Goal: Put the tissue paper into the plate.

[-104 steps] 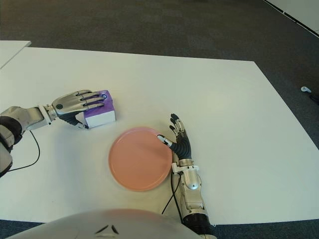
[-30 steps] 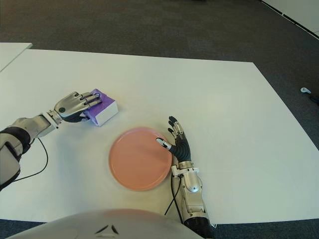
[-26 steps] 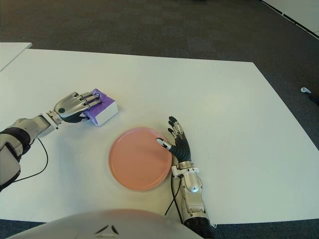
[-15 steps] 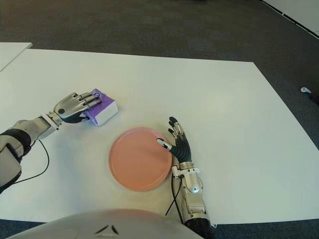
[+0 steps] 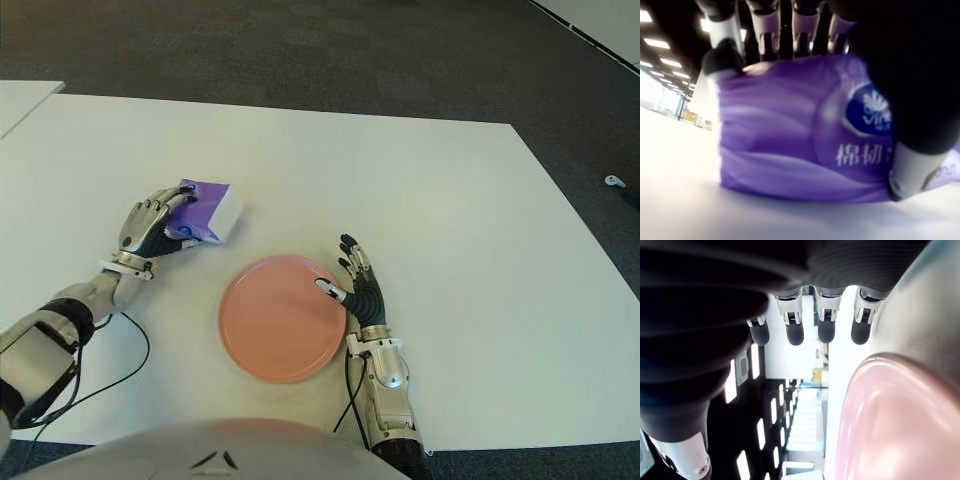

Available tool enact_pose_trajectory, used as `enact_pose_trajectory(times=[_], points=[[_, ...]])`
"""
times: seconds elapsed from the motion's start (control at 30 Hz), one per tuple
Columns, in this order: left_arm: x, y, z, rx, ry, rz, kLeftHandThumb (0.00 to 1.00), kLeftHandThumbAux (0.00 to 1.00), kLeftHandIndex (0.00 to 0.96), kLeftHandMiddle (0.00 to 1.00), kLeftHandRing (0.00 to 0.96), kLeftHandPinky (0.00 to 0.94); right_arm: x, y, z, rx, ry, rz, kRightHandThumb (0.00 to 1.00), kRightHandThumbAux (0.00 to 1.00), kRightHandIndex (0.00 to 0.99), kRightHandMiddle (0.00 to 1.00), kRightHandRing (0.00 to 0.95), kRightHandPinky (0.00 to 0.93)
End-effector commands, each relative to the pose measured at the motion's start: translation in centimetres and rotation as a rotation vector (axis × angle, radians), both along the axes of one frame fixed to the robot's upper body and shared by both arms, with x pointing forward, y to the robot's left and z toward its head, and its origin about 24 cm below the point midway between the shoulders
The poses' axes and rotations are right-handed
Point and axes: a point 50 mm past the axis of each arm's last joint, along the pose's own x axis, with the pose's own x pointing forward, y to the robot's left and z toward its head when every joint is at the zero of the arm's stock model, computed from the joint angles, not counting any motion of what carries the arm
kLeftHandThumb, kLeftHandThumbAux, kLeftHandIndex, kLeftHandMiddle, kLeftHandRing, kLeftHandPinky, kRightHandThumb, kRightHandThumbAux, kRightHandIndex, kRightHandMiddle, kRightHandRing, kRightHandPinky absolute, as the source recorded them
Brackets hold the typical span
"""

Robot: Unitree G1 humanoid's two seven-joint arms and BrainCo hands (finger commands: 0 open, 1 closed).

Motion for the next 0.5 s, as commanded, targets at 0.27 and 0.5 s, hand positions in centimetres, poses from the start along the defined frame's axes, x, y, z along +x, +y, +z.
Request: enact_pose_trajectory(times=[0.27, 0.5], points=[[-2.06, -1.84, -2.51, -0.122, 0.099, -0.001, 0.853, 0.664, 0.413, 0.554, 0.828, 0.809, -2.86, -0.89, -3.89, -0.003, 0.249, -0.033, 0.074, 0.696, 0.000, 0.000, 0.000, 0.000], [-2.18, -2.25, -2.85, -0.188, 0.133, 0.024, 0.854, 0.663, 0.417, 0.559, 0.831, 0.814, -2.85, -0.91, -3.92, -0.003, 0.250, -0.033, 0.074, 0.696, 0.000, 0.000, 0.000, 0.000]])
